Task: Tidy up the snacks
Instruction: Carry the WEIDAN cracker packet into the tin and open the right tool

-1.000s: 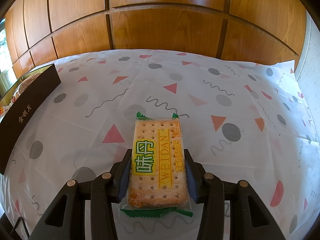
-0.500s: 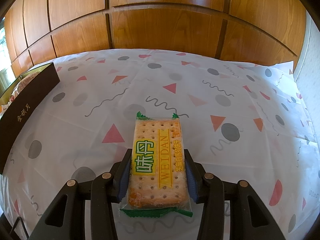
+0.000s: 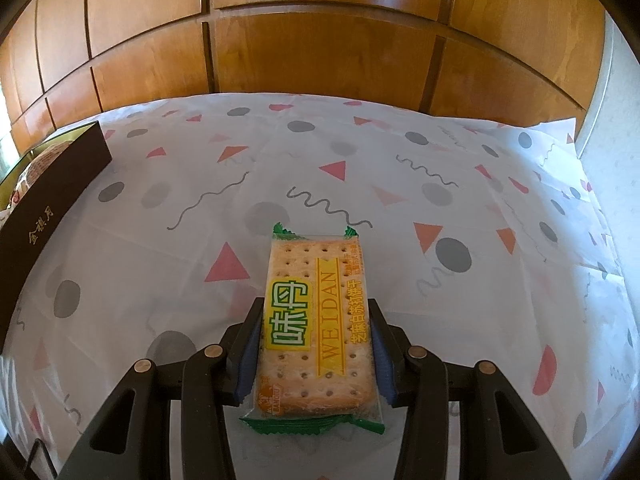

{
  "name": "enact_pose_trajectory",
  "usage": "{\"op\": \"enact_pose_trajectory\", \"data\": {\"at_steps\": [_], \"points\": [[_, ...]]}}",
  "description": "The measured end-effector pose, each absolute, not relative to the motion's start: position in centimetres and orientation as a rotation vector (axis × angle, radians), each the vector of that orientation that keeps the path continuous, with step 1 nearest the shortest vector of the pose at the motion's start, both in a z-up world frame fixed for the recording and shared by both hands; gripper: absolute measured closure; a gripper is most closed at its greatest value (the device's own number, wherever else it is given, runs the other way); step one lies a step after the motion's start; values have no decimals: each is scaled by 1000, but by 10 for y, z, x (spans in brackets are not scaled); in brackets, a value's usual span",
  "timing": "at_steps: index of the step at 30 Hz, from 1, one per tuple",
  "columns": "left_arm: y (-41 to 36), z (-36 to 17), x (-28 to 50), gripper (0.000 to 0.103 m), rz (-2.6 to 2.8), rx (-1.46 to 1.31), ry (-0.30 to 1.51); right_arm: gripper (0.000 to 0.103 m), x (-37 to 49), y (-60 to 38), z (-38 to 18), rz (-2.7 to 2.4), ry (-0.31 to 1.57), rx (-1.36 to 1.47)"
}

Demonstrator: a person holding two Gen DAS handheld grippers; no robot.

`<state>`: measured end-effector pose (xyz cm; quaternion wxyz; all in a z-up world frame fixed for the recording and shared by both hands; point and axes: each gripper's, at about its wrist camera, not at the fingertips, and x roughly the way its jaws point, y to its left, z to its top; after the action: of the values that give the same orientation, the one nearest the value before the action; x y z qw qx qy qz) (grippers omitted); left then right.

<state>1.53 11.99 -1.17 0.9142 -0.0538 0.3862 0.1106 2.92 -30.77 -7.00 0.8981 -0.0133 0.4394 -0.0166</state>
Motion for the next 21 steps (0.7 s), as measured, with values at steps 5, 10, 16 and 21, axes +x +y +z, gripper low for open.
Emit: {"op": "enact_pose_trajectory", "data": {"at_steps": [5, 10, 16, 21], "points": [[128, -10, 10, 48, 243, -118, 786, 56, 30, -304, -64, -37, 947, 5], [136, -11, 6, 48, 261, -127, 782, 56, 25, -283, -35, 36, 900, 18], [142, -11, 5, 48, 269, -141, 774, 56, 24, -222, 5, 256, 846, -7], [148, -11, 3, 48, 278, -152, 764, 56, 26, -154, 27, 460, 840, -38]]}}
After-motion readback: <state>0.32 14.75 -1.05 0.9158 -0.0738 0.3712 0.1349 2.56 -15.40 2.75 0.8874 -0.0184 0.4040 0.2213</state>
